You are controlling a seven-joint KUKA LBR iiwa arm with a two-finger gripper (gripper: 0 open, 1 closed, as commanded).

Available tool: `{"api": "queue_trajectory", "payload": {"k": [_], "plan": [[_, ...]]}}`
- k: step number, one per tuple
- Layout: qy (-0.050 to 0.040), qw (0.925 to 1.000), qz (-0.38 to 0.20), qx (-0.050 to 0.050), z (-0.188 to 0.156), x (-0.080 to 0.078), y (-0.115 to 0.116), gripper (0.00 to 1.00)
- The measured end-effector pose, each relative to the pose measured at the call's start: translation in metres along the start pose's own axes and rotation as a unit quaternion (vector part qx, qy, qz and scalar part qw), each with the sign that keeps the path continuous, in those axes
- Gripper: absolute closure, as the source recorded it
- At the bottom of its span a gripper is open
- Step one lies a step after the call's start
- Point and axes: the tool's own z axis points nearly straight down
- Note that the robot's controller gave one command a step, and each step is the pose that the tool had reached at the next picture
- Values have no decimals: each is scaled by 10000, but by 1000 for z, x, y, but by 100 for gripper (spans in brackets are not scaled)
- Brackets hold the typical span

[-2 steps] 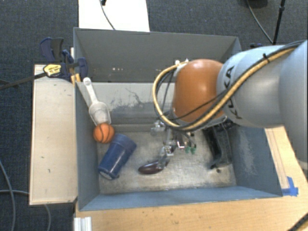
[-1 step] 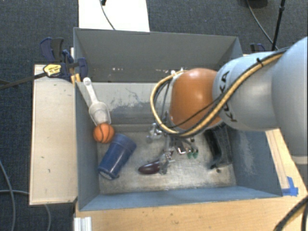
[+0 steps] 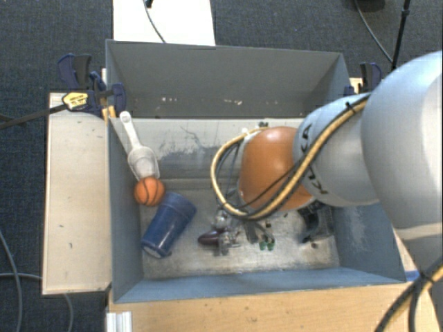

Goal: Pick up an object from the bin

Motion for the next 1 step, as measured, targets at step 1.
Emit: {"api": "queue_trajectory", "payload": {"k": [1], "plan": [[0,10000,3,0,0,0,0,100]]}}
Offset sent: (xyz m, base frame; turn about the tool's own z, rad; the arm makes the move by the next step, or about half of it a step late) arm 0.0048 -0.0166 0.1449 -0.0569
